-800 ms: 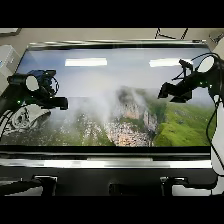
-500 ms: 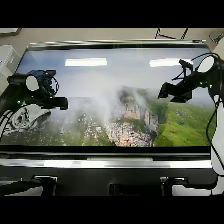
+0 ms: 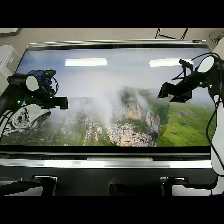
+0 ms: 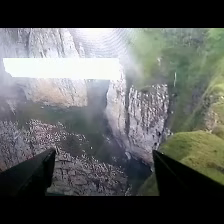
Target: Fold the clothes and pants, and hang the long-sleeved shirts on hangers.
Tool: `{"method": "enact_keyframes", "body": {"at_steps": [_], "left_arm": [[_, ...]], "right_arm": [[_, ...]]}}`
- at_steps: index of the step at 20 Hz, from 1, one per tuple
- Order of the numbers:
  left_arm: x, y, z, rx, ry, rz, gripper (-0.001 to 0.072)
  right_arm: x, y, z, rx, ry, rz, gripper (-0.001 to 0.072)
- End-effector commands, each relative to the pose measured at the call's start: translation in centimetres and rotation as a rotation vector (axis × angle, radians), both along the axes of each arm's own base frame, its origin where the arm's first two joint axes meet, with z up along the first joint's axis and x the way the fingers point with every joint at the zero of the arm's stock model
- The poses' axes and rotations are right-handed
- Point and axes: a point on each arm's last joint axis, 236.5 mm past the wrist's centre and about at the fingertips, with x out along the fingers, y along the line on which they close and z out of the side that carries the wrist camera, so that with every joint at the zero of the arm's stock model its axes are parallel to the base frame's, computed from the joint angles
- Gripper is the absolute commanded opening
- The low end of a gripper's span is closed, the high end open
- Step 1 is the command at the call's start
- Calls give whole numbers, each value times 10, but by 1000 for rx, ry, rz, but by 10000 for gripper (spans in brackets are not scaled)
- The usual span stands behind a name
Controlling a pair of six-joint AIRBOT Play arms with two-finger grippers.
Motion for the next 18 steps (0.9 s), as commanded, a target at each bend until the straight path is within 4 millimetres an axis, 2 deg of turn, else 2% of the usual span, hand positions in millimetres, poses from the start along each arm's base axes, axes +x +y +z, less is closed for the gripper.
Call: {"method": "enact_keyframes", "body": {"at_steps": [1, 3, 4, 5, 7, 8, 10, 11, 13, 14, 16, 18], "left_arm": [[8, -3, 1, -12, -34, 10, 661], [13, 0, 5, -1, -53, 10, 662], [18, 14, 13, 44, -71, 18, 666], [24, 40, 27, 104, -95, 80, 720], [28, 107, 54, 153, -118, 290, 720], [20, 138, 57, 128, -97, 429, 720], [-12, 189, 42, 57, 9, 653, 720], [-27, 203, 28, 11, 62, 720, 720], [-46, 213, -4, -69, 124, 801, 720], [-46, 212, -20, -108, 125, 804, 720], [-38, 198, -51, -192, 102, 787, 720], [-27, 174, -77, -290, 92, 745, 720]], "right_arm": [[16, -1, 3, -3, -67, -21, 673], [26, -6, 4, -32, -121, 12, 673], [31, -8, 6, -43, -146, 20, 673], [35, -10, 6, -53, -161, 15, 673], [36, -14, 5, -71, -162, 14, 673], [35, -17, 4, -83, -159, 14, 673], [33, -17, 3, -82, -148, 17, 673], [31, -16, 3, -81, -140, 19, 673], [28, -16, 2, -79, -127, 23, 673], [27, -16, 2, -79, -123, 23, 673], [25, -16, 1, -78, -116, 25, 673], [22, -15, 1, -74, -101, 19, 673]]}}
